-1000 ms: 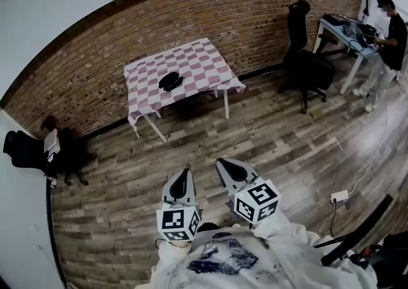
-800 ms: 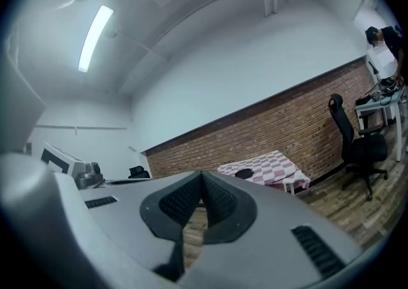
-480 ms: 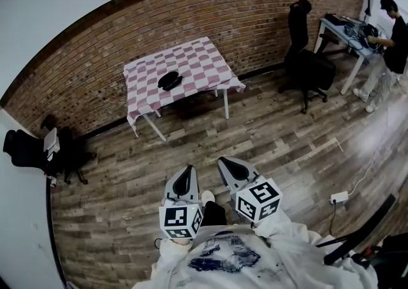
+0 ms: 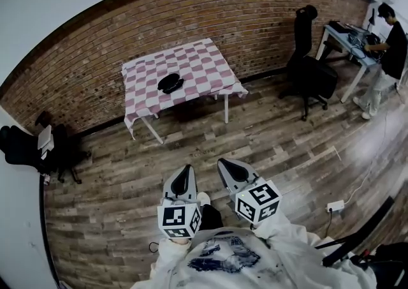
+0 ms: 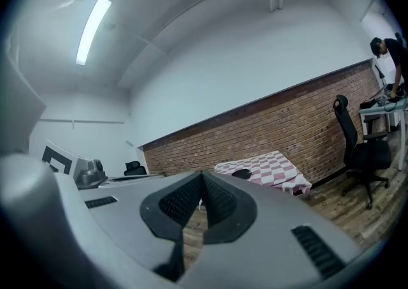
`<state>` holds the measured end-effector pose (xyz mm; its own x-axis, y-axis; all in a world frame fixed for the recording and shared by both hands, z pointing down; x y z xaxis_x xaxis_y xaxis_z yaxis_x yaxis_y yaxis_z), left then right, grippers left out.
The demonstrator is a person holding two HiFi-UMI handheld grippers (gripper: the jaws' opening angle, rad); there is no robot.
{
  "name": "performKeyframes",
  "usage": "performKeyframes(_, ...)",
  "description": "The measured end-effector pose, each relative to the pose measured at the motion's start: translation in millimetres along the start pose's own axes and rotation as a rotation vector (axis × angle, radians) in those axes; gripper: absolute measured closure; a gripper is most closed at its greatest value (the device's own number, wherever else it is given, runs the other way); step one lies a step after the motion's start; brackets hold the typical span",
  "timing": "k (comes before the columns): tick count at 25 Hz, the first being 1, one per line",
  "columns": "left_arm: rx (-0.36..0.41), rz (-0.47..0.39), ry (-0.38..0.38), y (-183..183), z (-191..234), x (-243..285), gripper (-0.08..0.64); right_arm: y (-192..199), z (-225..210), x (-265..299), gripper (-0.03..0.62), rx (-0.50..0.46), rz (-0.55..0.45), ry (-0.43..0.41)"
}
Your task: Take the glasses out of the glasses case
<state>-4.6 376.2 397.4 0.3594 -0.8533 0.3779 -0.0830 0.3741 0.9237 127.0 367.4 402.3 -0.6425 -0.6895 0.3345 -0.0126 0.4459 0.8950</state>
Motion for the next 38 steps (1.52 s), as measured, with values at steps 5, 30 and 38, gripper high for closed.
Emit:
performKeyframes(5,-0.022,0.011,-0.008,-7.3,29.3,30.2,0.551,-8.7,-13.1,38.4,0.578,0.004,0.03,-0.008)
performKeyframes(30,-0.009,0.045,0.011,-87.9,184.7,172.1,0.551,-108.2,-61.2,230.4,0.578,0.036,0.033,0.009)
performKeyframes(38,0.011,0.016,0.013,-106.8,233.4,195.0,0.551,-129.9,-57.2,281.0,0.578,0.024,0.008,0.015)
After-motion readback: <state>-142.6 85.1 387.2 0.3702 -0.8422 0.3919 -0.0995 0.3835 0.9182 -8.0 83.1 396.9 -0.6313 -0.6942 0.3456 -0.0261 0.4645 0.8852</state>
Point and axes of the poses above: the fingertips, and each gripper's own axes: x forward along the fingers, z to its left, y out of its underside, the point moved 4 cm from there along -x, backward along the fingers, and after that the axes turned 15 degrees about z, right-handed, at the moved point
